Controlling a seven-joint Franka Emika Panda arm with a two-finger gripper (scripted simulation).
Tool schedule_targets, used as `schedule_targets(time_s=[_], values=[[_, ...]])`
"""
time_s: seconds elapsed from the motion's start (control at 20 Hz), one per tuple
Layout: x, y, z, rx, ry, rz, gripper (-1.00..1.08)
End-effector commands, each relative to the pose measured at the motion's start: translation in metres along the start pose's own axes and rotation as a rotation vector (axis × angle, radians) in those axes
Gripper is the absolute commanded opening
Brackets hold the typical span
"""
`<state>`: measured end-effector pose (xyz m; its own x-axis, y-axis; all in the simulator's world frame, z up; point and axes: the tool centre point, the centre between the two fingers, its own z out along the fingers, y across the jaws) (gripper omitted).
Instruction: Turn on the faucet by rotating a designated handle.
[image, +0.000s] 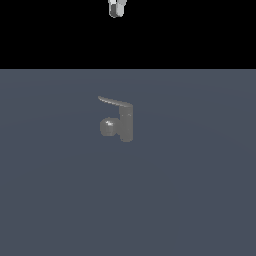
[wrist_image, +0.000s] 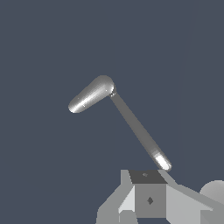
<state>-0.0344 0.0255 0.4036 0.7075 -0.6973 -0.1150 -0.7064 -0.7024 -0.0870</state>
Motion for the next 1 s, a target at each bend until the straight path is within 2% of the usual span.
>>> schedule_targets(time_s=[0.0,0.5,0.95], values=[[0.011,-0.013,0.013,0.000,-0.002,0.069,-1.00],[0.049,-0.061,0.071,-0.012,0.010,0.338,-1.00],[0.077,-0.098,0.133,-0.026,0.048,0.572,-1.00]])
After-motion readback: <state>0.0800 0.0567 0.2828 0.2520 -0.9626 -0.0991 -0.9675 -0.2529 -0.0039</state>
